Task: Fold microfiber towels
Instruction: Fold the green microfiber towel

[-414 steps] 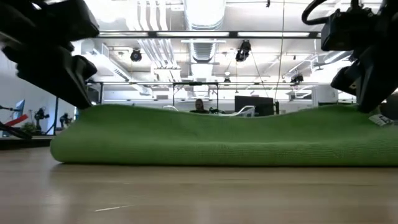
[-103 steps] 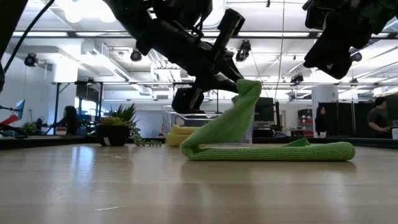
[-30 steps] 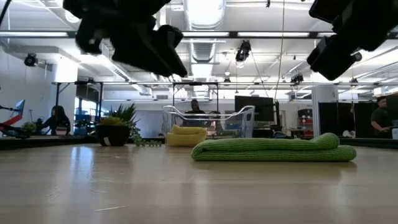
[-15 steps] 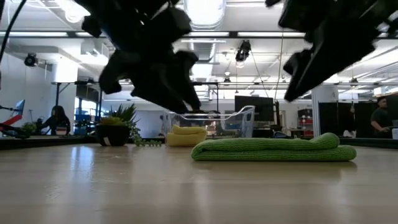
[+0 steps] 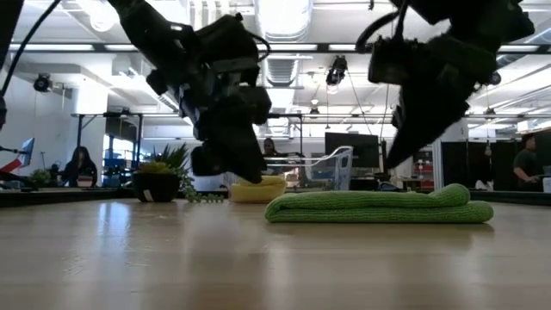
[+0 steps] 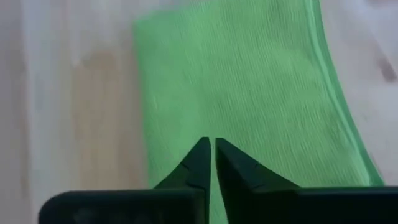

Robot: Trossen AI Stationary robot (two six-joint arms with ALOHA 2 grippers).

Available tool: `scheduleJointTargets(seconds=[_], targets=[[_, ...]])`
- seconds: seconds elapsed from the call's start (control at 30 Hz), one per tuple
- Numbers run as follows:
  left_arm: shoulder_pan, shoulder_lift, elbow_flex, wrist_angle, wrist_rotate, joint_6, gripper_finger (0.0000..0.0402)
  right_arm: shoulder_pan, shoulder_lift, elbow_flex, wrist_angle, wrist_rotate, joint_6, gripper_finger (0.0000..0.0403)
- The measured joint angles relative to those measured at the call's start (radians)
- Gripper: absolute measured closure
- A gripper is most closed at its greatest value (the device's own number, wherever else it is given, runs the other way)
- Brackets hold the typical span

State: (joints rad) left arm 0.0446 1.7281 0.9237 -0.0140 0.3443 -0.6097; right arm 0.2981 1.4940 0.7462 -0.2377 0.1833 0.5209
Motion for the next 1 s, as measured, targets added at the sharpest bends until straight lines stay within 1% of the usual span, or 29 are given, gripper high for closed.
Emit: scheduleJointTargets(seconds=[0.1,0.17,0.3,0.47,0.6,0.73,0.9,1.0], targets=[[0.0,0.008,0.0,0.025,0.012,-0.094,0.0342,-0.005,0.001,-0.022,-0.014,0.001,0.002,0.0391],[0.0,0.018,0.001,0.075,0.012,-0.146,0.0349,-0.007,0.003,-0.04,-0.014,0.001,0.004,0.0393],[-0.001,0.038,0.002,0.142,0.007,-0.281,0.0352,-0.007,0.036,-0.056,-0.022,0.0,0.028,0.0394],[0.002,0.072,0.0,0.144,-0.012,-0.416,0.0353,-0.009,0.101,-0.05,-0.012,-0.003,0.063,0.0394],[0.001,0.11,-0.001,0.169,-0.009,-0.506,0.0353,-0.009,0.124,-0.039,-0.003,0.001,0.063,0.0394],[0.001,0.123,-0.008,0.157,-0.003,-0.528,0.0353,-0.009,0.114,-0.038,-0.003,-0.006,0.064,0.0394],[0.001,0.074,-0.022,0.166,-0.014,-0.503,0.0352,-0.009,0.098,-0.041,-0.018,-0.01,0.066,0.0394],[0.001,0.068,-0.035,0.165,-0.03,-0.507,0.0339,-0.009,0.098,-0.042,-0.018,-0.01,0.066,0.0394]])
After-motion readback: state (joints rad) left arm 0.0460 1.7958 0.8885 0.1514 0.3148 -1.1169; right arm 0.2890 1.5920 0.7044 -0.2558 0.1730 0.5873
